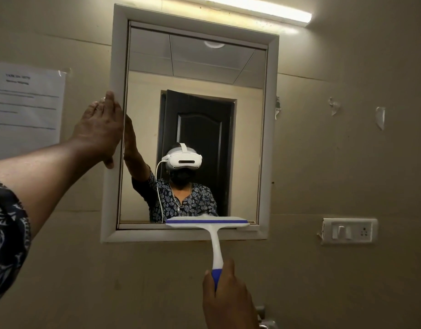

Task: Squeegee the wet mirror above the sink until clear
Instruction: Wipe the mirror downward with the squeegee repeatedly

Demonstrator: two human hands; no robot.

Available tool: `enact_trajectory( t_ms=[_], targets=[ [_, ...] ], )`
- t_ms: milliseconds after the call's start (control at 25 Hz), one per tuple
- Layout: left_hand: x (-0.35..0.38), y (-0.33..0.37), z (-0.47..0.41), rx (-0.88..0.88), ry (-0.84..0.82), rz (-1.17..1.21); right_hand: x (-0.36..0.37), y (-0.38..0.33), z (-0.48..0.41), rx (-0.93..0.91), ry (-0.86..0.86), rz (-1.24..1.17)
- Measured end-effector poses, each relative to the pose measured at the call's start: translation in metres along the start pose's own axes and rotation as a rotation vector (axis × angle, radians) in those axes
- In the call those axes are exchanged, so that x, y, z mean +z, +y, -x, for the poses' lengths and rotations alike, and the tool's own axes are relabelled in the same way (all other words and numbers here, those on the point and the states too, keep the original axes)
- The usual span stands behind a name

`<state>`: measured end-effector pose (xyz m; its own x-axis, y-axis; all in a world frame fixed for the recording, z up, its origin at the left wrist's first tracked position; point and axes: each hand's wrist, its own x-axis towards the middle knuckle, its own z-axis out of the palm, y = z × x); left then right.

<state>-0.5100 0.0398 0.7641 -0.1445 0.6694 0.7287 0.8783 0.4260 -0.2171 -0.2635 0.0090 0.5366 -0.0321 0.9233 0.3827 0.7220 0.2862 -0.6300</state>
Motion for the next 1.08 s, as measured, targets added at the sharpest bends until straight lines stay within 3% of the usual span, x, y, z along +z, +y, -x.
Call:
enact_trajectory(
  t_ms=[200, 360, 600, 760, 1080],
  targets=[
    [-0.001, 0.001, 0.002, -0.004, -0.019, -0.001, -0.026, -0.024, -0.007, -0.059, 0.045, -0.047],
    [0.001, 0.002, 0.002, -0.004, -0.021, 0.006, -0.069, -0.085, -0.047, -0.357, 0.205, -0.305],
    [0.006, 0.003, -0.001, -0.017, -0.018, 0.012, -0.124, -0.212, -0.127, -0.651, 0.442, -0.354],
    [0.007, 0.002, -0.002, -0.018, -0.005, 0.022, -0.131, -0.251, -0.157, -0.628, 0.541, -0.321],
    [0.011, 0.001, -0.006, 0.006, 0.039, 0.049, -0.114, -0.268, -0.182, -0.450, 0.509, -0.218]
  ],
)
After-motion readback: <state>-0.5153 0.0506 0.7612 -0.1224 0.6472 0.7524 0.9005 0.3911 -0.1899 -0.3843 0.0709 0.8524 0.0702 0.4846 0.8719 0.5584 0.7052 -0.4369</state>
